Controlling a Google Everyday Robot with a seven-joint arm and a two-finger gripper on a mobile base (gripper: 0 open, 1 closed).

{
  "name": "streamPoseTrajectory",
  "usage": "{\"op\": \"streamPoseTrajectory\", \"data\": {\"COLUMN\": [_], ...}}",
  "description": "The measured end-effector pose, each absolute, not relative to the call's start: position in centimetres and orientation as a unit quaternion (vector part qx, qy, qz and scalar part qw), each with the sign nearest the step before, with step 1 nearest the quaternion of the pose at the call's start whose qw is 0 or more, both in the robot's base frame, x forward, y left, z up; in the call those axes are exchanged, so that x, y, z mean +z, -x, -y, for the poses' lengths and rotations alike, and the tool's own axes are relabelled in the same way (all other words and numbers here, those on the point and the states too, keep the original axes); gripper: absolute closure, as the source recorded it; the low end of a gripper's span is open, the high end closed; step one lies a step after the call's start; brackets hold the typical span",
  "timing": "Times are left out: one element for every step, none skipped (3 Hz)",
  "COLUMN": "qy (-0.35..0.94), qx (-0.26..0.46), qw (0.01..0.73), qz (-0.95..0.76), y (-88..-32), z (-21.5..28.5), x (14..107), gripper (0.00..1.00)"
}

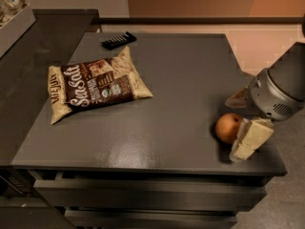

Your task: Move orange near brown chip bag

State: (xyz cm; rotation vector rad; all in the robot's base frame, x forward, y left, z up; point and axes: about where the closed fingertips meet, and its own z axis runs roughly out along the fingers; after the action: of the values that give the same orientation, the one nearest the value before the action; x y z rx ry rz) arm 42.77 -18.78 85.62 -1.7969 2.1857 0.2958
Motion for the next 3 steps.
{"op": "streamPoseTrajectory", "data": {"qy": [0.626,0.623,0.618], "qx": [0.115,0.121,0.115], "qw": [0.147,0.152,0.168], "qz": [-0.757,-0.757,-0.759], "y": [-42.6,-42.6,-43.7], "z": [18.3,17.8,16.2], "x": [85.2,85.5,86.8], "gripper": [0.41,0.64,0.88]}}
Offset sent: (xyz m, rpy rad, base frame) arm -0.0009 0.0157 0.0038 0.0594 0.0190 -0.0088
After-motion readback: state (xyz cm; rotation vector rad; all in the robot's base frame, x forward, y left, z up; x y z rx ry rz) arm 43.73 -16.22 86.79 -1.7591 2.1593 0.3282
